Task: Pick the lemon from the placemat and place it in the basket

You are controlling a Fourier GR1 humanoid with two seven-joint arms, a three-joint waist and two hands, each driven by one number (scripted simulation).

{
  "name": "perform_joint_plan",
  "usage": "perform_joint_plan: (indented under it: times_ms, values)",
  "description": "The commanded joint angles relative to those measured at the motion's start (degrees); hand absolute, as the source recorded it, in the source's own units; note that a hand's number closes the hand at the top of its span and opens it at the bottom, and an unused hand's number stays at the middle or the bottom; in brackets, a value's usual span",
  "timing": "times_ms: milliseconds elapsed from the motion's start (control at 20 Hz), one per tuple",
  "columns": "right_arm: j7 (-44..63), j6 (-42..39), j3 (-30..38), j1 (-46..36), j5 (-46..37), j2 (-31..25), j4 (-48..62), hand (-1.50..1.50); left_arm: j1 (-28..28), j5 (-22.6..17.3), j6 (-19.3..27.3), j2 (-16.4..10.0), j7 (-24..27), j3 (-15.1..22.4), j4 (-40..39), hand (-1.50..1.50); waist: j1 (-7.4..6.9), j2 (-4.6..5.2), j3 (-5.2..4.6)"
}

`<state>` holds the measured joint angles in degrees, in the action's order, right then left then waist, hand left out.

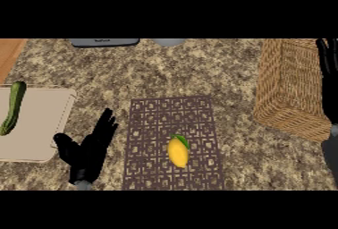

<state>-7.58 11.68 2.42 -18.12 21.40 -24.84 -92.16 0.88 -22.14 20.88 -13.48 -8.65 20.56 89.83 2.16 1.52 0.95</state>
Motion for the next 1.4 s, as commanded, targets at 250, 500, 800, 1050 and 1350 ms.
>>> perform_joint_plan:
  times_ms: [250,500,800,1050,1350]
  values:
    - [-2.36,-18.20,-10.37,4.64,14.54,15.34,10.94,1.50,-12.23,10.61,-7.44,-12.43,7.57,-0.94,4.43,0.00,-5.99,0.16,0.09]
    - [-18.77,-25.56,-24.35,6.89,7.32,24.42,9.05,-1.50,-12.45,9.48,-10.85,-13.60,7.68,-1.41,3.48,0.00,-3.62,-1.30,-0.85]
    - [-12.64,-5.21,-29.89,10.71,-6.61,21.91,4.62,-1.50,-11.05,7.43,-15.52,-15.49,11.50,-6.38,-0.79,0.00,-1.85,-1.63,-1.03]
    - [0.55,-0.77,-20.16,7.16,-11.00,7.38,-0.83,-1.50,-10.93,7.94,-14.92,-15.88,10.36,-6.24,0.92,0.00,-0.96,-1.98,-1.13]
    - [10.93,-15.27,-20.84,1.61,-13.74,-9.36,-0.81,-1.50,-11.74,8.74,-15.12,-14.07,11.32,-5.53,-0.26,0.00,-1.71,-1.64,-1.07]
